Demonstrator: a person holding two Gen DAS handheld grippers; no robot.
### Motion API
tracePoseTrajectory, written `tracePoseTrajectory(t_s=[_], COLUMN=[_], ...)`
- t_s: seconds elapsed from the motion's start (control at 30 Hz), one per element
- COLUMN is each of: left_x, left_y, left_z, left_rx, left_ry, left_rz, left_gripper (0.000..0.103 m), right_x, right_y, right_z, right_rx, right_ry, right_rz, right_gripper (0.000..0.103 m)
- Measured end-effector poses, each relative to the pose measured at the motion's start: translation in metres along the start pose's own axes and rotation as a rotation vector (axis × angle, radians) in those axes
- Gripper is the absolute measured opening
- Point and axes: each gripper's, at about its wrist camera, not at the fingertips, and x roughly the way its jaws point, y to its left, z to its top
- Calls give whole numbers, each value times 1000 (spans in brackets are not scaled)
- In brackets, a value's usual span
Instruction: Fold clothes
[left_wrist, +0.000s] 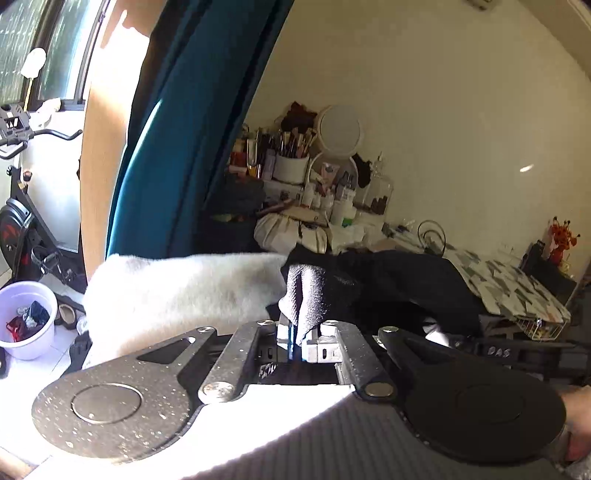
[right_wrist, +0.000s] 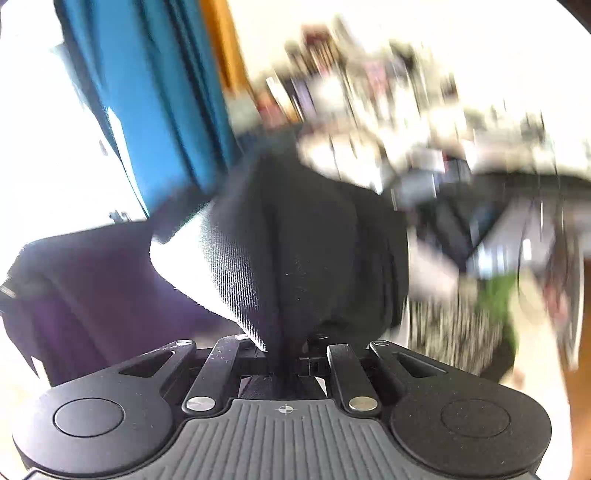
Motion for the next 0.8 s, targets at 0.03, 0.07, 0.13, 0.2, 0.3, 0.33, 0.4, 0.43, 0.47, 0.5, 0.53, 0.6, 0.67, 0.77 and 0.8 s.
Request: tracePoseTrajectory(t_s=[0.03, 0.07, 0.13, 0.2, 0.3, 0.33, 0.4, 0.43, 0.47, 0.5, 0.53, 0.6, 0.67, 0.77, 0.8], left_x=[-6, -13, -23, -31, -48, -56, -71, -76, -78, -80, -77, -62, -38, 4, 19], left_y=[-1, -2, -2, -2, -4, -5, -6, -6, -6, -5, -2, 7, 19, 38, 44], left_z=[7, 15, 30, 44, 60, 64, 72, 76, 80, 84, 85, 85, 79, 60, 53], left_rx=[-2, -8, -18, -27, -19, -18, -25, -21, -11, -1, 0, -1, -6, -21, -29], left_ry=[-29, -62, -116, -165, -254, -290, -361, -386, -401, -414, -403, -358, -287, -162, -122], left_rz=[-3, -5, -9, 0, 52, 78, 125, 145, 174, 203, 229, 275, 312, 350, 362], left_gripper=[4, 4, 4, 4, 4, 4, 4, 4, 4, 4, 4, 5, 5, 6, 7], right_x=[-17, -31, -54, -67, -85, -91, -99, -104, -106, -107, -109, -92, -63, -5, 17], right_y=[6, 11, 18, 28, 44, 49, 61, 66, 73, 78, 84, 86, 82, 67, 60], right_z=[13, 26, 53, 79, 118, 131, 155, 166, 176, 182, 188, 201, 208, 207, 203], right_rx=[-24, -41, -50, -88, -145, -164, -190, -203, -222, -242, -263, -256, -248, -245, -239], right_ry=[-58, -106, -199, -272, -380, -417, -472, -498, -529, -552, -575, -550, -495, -377, -323], right_rz=[9, 22, 48, 80, 128, 144, 199, 230, 254, 272, 291, 311, 295, 227, 202], right_gripper=[8, 8, 8, 8, 8, 7, 7, 7, 7, 7, 7, 7, 8, 8, 8])
